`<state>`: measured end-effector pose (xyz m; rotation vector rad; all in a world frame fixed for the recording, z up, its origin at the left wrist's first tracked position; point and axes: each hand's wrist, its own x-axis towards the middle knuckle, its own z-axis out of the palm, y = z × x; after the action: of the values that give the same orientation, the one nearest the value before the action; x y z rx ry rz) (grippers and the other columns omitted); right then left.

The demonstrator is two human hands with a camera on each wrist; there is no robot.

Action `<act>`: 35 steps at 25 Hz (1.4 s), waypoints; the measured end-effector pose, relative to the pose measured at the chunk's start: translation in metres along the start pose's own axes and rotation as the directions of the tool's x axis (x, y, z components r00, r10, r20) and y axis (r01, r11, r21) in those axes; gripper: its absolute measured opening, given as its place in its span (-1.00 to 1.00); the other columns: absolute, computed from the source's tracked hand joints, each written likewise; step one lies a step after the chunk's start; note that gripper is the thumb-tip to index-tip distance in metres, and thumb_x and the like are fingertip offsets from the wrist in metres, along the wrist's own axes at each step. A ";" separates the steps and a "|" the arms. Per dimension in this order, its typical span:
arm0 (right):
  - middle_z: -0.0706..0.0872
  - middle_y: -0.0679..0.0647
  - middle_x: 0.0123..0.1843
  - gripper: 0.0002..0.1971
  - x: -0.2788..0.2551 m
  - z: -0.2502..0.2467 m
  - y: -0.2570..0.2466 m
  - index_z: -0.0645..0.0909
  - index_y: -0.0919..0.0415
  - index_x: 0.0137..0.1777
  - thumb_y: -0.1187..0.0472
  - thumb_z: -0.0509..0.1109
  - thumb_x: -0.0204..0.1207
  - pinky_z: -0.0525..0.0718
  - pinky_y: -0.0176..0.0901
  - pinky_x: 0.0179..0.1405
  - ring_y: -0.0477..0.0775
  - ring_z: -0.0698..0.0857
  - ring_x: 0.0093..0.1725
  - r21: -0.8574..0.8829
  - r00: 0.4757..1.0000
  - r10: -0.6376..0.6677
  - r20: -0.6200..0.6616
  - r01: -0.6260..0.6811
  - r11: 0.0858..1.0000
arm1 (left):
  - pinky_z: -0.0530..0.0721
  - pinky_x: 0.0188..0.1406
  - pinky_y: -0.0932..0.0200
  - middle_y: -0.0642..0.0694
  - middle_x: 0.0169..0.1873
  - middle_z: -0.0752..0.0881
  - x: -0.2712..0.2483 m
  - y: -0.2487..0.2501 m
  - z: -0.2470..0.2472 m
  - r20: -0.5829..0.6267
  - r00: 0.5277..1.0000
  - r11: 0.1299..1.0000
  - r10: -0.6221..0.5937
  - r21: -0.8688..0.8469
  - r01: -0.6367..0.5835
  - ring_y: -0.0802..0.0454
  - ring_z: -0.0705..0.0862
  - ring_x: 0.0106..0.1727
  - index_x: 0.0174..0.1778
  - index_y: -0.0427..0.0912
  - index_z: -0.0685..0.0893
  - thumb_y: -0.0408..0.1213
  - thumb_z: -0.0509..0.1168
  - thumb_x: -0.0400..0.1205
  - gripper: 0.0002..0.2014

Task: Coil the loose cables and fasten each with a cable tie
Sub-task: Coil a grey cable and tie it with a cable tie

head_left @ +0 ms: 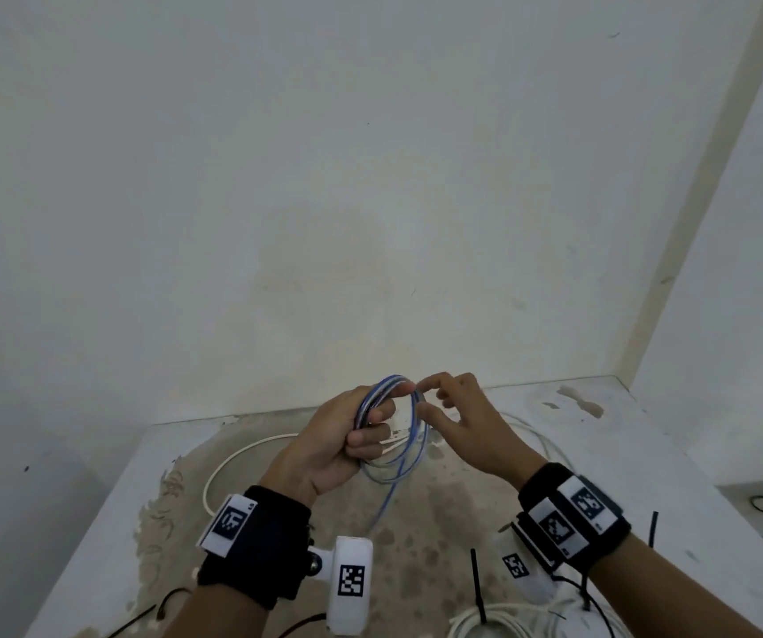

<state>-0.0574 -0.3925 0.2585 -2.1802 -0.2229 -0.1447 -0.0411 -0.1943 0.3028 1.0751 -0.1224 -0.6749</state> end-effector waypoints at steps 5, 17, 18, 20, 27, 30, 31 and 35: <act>0.56 -0.11 0.44 -0.73 -0.002 -0.005 0.004 0.48 -0.17 0.37 0.17 0.17 0.78 0.41 -0.16 0.41 -0.18 0.46 0.51 0.327 0.998 0.026 0.064 -0.045 0.944 | 0.09 -0.85 0.43 0.04 -0.57 0.36 -0.010 0.009 -0.008 0.120 0.992 0.984 -0.026 -0.170 0.046 0.26 0.26 -0.78 0.08 -0.34 0.73 -0.34 0.20 0.60 -0.73; 0.37 -0.17 -0.14 -0.53 0.006 -0.023 -0.015 0.48 -0.24 0.55 0.22 0.08 0.76 0.52 -0.05 -0.14 0.03 0.49 -0.21 -0.252 0.969 -0.235 0.079 0.248 0.935 | 0.28 -0.75 0.35 0.08 -0.61 0.35 -0.007 0.006 -0.002 0.053 0.988 0.988 -0.145 0.060 0.142 0.23 0.30 -0.72 0.01 -0.23 0.73 -0.21 0.14 0.62 -0.72; 0.37 -0.19 -0.11 -0.53 0.006 -0.022 -0.015 0.48 -0.21 0.56 0.19 0.06 0.74 0.53 -0.05 -0.12 0.02 0.50 -0.19 -0.211 0.971 -0.228 0.075 0.239 0.948 | 0.18 -0.78 0.36 0.08 -0.62 0.32 -0.006 0.006 -0.001 0.075 0.986 0.989 -0.150 0.022 0.149 0.24 0.25 -0.74 0.00 -0.24 0.72 -0.23 0.13 0.64 -0.72; 0.45 -0.15 0.01 -0.53 0.004 -0.019 -0.016 0.50 -0.16 0.55 0.08 0.03 0.68 0.55 -0.12 0.01 -0.04 0.57 -0.05 -0.044 0.983 -0.164 0.078 0.168 0.985 | 0.07 -0.78 0.37 0.08 -0.64 0.29 -0.002 0.005 0.000 0.104 0.984 0.986 -0.144 -0.067 0.152 0.24 0.22 -0.76 -0.01 -0.25 0.70 -0.23 0.10 0.67 -0.72; 0.40 0.07 -0.38 -0.70 -0.008 0.003 -0.021 0.59 0.20 0.15 0.09 0.06 0.83 0.43 -0.05 -0.37 0.03 0.43 -0.43 0.464 1.000 -0.025 0.002 0.022 0.886 | 0.27 -0.69 0.32 0.08 -0.64 0.27 0.006 0.000 0.000 0.101 0.994 0.996 -0.041 -0.071 0.048 0.17 0.29 -0.67 -0.24 -0.13 0.50 -0.17 0.05 0.70 -0.76; 0.29 0.05 -0.41 -0.72 -0.006 0.004 -0.020 0.59 0.26 0.13 0.12 0.10 0.82 0.25 -0.17 -0.51 -0.03 0.27 -0.50 0.458 0.999 0.006 -0.040 0.013 0.889 | 0.45 -0.53 0.23 0.06 -0.60 0.27 0.007 -0.002 0.000 -0.002 0.999 0.991 -0.045 0.127 0.045 0.12 0.33 -0.60 -0.21 -0.14 0.51 -0.18 0.00 0.73 -0.73; 0.29 0.02 -0.41 -0.74 -0.006 0.004 -0.020 0.59 0.26 0.16 0.12 0.12 0.82 0.24 -0.18 -0.52 -0.04 0.26 -0.51 0.478 0.999 0.018 -0.042 0.004 0.879 | 0.41 -0.56 0.25 0.06 -0.60 0.25 0.007 -0.003 0.001 -0.031 0.999 0.991 -0.039 0.127 0.043 0.14 0.29 -0.62 -0.21 -0.15 0.55 -0.17 0.00 0.75 -0.69; 0.45 0.02 -0.34 -0.76 -0.006 0.009 -0.019 0.56 0.20 0.30 0.11 0.18 0.79 0.38 -0.16 -0.40 -0.02 0.43 -0.44 0.709 0.985 0.171 -0.003 -0.119 0.695 | 0.16 -0.67 0.32 0.09 -0.63 0.20 0.010 -0.004 0.005 -0.112 0.990 0.991 0.084 -0.091 -0.094 0.22 0.16 -0.68 -0.30 -0.11 0.47 -0.07 0.04 0.78 -0.64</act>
<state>-0.0671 -0.3748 0.2667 -1.4003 -0.0440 -0.0301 -0.0373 -0.2052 0.2994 1.0057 -0.0434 -0.5358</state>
